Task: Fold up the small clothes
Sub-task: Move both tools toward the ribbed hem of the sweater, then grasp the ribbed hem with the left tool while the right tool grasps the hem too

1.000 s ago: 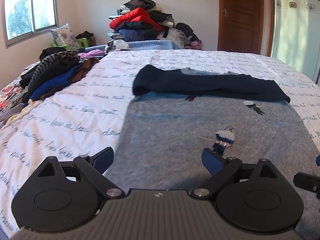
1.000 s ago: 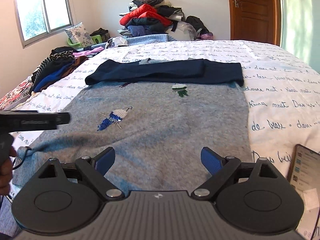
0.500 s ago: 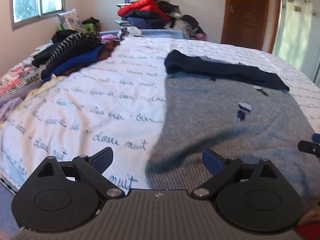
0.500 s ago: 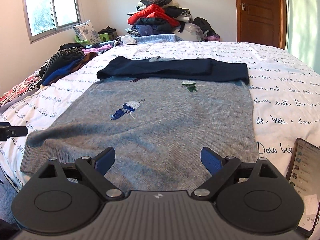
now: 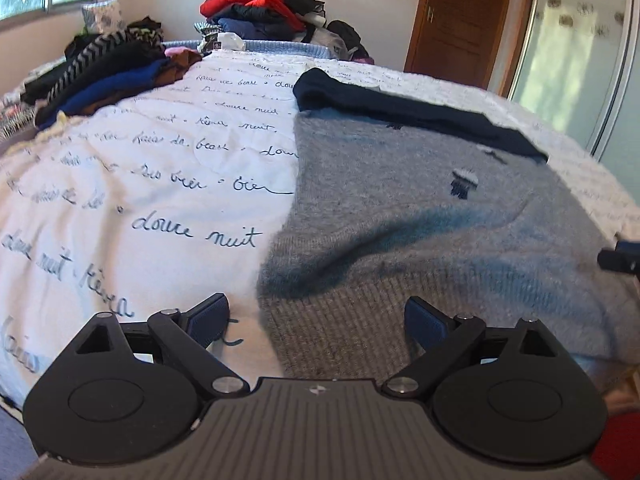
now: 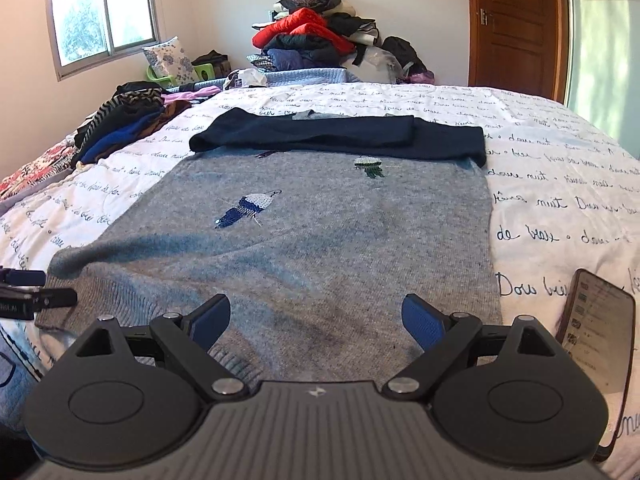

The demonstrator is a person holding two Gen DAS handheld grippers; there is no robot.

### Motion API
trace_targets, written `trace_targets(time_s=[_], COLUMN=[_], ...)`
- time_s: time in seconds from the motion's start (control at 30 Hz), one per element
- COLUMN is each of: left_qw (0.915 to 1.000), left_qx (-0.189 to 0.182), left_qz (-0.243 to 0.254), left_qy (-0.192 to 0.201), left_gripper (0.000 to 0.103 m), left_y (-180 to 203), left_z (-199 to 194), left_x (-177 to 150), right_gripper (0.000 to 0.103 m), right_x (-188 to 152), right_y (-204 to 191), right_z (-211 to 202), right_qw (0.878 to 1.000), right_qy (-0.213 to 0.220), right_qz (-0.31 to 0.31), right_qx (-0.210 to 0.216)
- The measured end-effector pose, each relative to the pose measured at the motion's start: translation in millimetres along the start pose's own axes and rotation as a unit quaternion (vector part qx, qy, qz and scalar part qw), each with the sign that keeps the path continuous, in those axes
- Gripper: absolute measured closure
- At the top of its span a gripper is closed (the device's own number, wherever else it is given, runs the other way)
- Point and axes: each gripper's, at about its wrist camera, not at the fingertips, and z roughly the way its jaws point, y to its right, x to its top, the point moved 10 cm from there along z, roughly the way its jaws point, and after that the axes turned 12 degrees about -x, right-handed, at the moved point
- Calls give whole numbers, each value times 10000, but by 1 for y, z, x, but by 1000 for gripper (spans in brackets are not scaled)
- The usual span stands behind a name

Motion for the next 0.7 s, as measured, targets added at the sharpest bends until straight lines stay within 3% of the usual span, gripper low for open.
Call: trace_targets(time_s=[0.1,0.17,0.23,0.43,0.7], left_qw=[9996,9997,9997,9995,9995], left_qx=[-217,-163,-110,-112,-98], left_qz=[-183,-201,-199,-305,-263], left_qy=[33,33,39,29,121], left_gripper=[28,46,54,58,60], left_y=[4,5,5,2,3], left_z=[0,1,1,1,0], left_x=[2,3,3,1,-1], right_gripper=[10,10,10,10,10], right_x=[-2,-5,-9,-23,-46], right_y=[6,12,17,36,66], right_z=[-5,-7,-9,-19,-35], right_qw=[10000,10000,9999,9992,9976], right_qy=[22,-26,-93,-237,-417], right_qz=[-37,13,67,293,550], right_qx=[-26,2,33,165,-40])
